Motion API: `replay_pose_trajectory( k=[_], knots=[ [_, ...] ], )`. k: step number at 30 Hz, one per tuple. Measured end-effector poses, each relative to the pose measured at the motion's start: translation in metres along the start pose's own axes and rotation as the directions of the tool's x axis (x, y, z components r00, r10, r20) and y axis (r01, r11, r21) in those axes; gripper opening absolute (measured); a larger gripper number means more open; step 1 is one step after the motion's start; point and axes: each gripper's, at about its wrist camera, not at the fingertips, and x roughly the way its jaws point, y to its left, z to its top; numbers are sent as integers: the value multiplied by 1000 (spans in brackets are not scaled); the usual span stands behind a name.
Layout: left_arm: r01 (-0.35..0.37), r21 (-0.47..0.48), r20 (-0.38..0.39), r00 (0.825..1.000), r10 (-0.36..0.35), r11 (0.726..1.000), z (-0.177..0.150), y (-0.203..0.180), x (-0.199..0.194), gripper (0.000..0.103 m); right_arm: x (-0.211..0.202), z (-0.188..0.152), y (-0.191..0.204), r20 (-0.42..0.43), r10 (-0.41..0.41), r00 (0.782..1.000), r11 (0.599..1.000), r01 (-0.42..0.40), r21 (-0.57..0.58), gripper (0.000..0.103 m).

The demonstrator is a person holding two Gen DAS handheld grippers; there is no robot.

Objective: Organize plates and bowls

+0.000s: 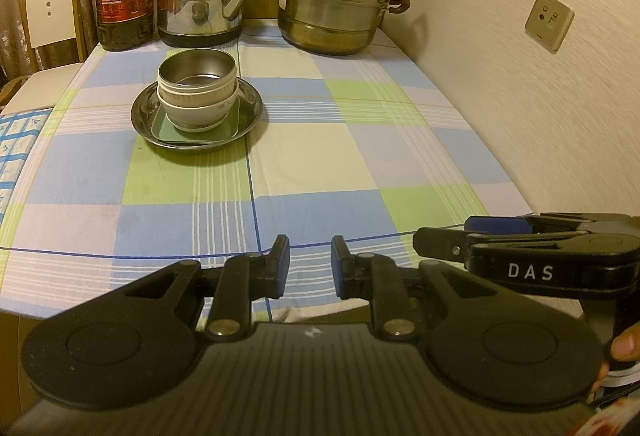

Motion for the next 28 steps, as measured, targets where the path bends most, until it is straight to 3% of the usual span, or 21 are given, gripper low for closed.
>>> replay_pose_trajectory(
  k=[28],
  knots=[
    [-4, -1, 10, 1000, 4, 1000, 2, -1, 1, 19, 2, -1, -1, -4, 2, 1000, 1000, -2, 2, 62]
  ],
)
